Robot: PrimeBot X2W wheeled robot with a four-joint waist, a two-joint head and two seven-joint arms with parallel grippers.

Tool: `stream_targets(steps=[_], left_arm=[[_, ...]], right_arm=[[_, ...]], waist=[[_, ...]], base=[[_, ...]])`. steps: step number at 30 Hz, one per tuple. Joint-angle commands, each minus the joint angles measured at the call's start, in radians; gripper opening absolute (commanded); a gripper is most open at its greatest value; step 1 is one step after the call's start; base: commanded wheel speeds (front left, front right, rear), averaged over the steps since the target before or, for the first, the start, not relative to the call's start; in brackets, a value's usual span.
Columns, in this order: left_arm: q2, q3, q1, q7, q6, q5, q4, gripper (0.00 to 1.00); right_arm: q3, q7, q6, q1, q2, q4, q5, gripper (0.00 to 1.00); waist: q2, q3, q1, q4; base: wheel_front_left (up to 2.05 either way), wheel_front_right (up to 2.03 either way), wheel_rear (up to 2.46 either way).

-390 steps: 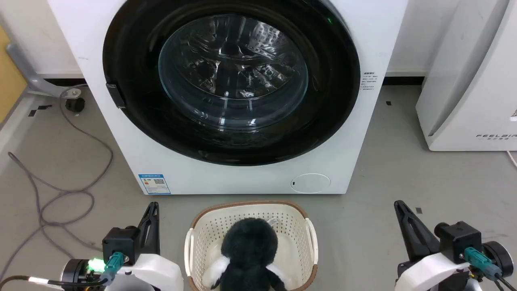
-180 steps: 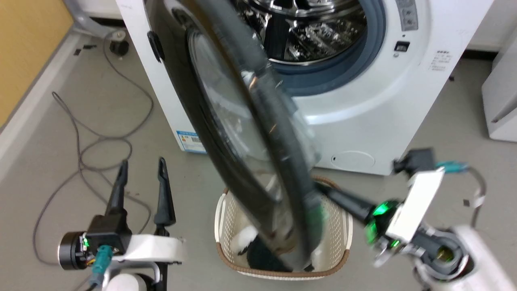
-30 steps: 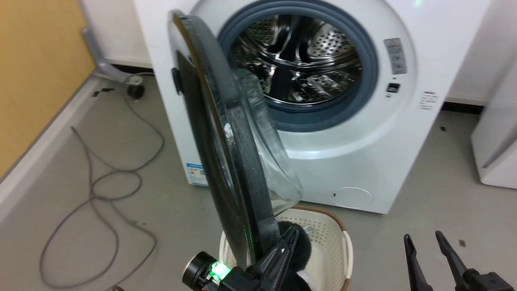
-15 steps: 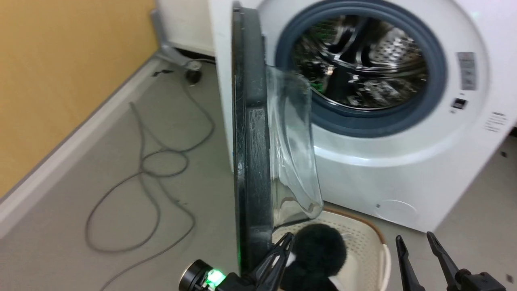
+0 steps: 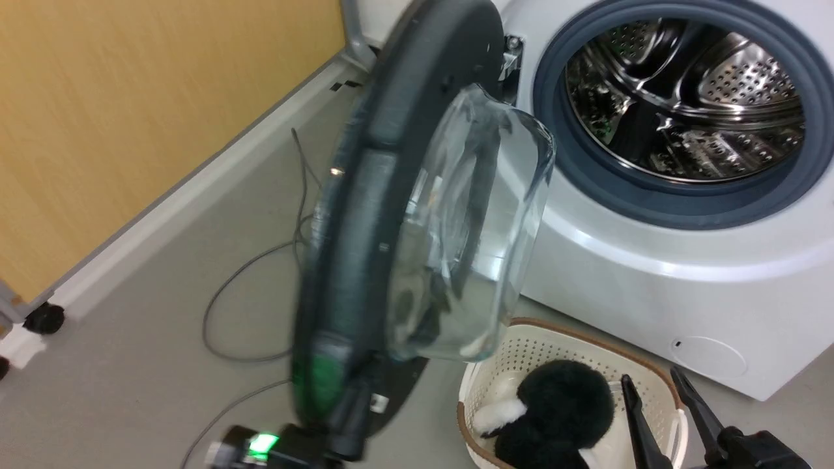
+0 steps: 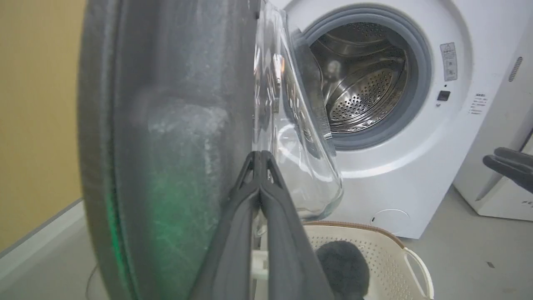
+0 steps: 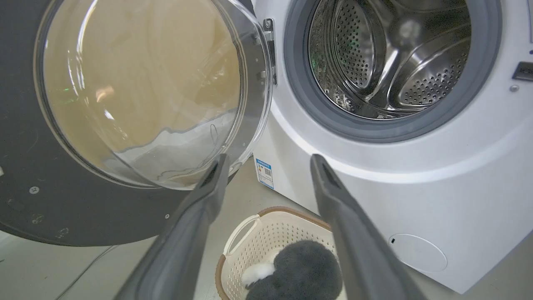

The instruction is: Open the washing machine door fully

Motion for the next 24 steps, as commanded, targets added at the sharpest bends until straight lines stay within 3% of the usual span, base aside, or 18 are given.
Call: stream_targets(steps=[1,10,24], left_arm=[[0.016,0.027,-0.001,-0.001,0.012,-0.005,0.001,0.00],[0.042,0.202,-0.084,-0.001,0.050,-0.045,0.073,0.00],[0.045,0.440,-0.293,-0.001,0.036,-0.096,0.258,0.00]], right_arm=[[0.004,-0.004,0.001,-0.017,0.003,0.003,-0.002,1.00],[0.013,-0.004,0.001,-0.038,0.003,0.015,-0.027,1.00],[-0.017,-0.004,0.001,-0.071,0.003,0.003,-0.090,1.00]], waist=[[0.0000,0.010,0.0000,0.007],[0.0000,0.038,0.0000,0.014],[0.0000,0.153,0.0000,-0.039]], base=[[0.00,0.00,0.00],[0.00,0.00,0.00],[0.00,0.00,0.00]])
